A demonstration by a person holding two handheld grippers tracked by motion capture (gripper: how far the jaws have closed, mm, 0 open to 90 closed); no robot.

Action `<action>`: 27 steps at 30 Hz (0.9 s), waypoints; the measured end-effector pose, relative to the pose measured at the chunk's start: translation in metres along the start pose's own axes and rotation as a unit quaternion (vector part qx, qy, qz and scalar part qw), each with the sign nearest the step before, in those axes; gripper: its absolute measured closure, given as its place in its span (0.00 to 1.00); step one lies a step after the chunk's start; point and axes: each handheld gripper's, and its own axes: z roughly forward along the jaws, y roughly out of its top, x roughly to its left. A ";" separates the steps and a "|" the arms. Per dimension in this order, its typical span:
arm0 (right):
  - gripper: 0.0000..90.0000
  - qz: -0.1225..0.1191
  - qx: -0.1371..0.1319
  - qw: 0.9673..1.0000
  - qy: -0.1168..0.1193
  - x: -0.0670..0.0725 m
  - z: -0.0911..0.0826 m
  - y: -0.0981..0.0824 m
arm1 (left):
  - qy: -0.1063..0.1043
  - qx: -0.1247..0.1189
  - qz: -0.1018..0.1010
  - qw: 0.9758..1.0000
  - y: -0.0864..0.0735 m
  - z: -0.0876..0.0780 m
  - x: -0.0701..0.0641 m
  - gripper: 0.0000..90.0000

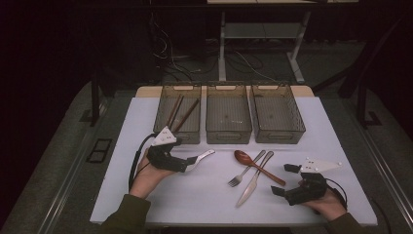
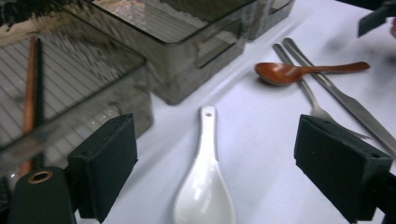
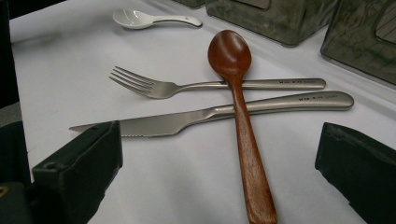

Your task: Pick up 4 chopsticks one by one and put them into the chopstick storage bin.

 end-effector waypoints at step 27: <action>0.01 0.000 0.002 1.000 0.002 -0.001 0.001 0.001 | -0.026 0.006 -0.008 1.000 -0.062 -0.015 -0.025 0.00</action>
